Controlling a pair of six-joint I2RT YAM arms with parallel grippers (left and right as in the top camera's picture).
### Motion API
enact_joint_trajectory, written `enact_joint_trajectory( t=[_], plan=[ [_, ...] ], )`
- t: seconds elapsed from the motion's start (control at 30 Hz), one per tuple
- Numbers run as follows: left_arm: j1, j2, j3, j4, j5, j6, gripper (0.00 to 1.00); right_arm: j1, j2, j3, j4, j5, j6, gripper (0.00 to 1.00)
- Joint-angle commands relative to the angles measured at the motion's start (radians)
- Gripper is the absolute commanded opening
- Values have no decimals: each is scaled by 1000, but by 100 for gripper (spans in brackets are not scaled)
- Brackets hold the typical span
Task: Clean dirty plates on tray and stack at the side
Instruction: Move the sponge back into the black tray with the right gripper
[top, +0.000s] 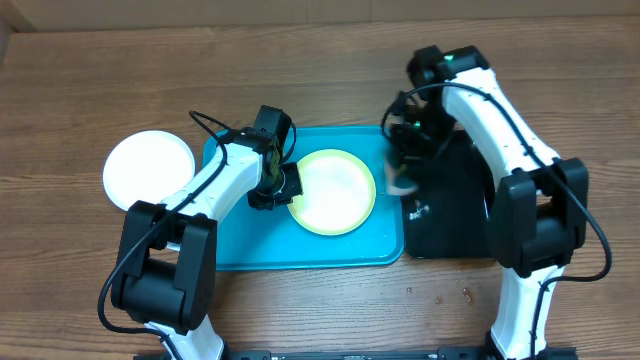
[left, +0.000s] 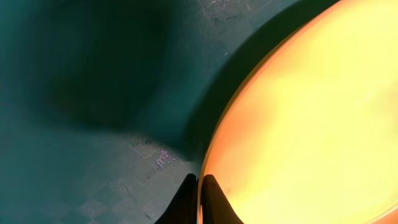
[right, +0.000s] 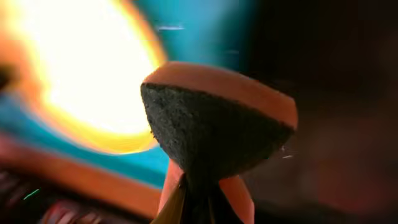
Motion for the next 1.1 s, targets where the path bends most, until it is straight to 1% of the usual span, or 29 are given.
enact_joint_trajectory(
  t=[0.0, 0.37, 0.5, 0.77, 0.8, 0.83, 0.87, 0.9, 0.97, 1.07],
  plan=[
    [-7, 13, -4, 1, 7, -6, 5, -30, -34, -42, -10, 266, 89, 4],
    [-7, 13, -4, 1, 8, -6, 6, -60, -34, -188, 21, 271, 90, 4],
    [-7, 13, -4, 1, 8, -6, 6, -60, -34, -196, -23, 304, 99, 4],
    [-7, 13, -4, 1, 7, -6, 6, -60, -34, -196, 11, 308, 103, 4],
    [-7, 13, -4, 1, 8, -6, 6, -60, -34, -196, 13, 308, 103, 8],
    [-7, 13, -4, 1, 7, -6, 6, -60, -34, -196, 16, 307, 102, 20],
    [-7, 13, -4, 1, 7, -5, 6, -60, -34, -195, 16, 307, 102, 38],
    [-7, 13, -4, 2, 7, -2, 6, -60, -34, -195, 15, 309, 100, 53],
    [-7, 13, -4, 2, 3, -3, 9, -67, -34, -185, 14, 308, 93, 65],
    [-7, 13, -4, 1, -17, -2, 15, -92, -34, -143, 10, 307, 94, 66]
  ],
)
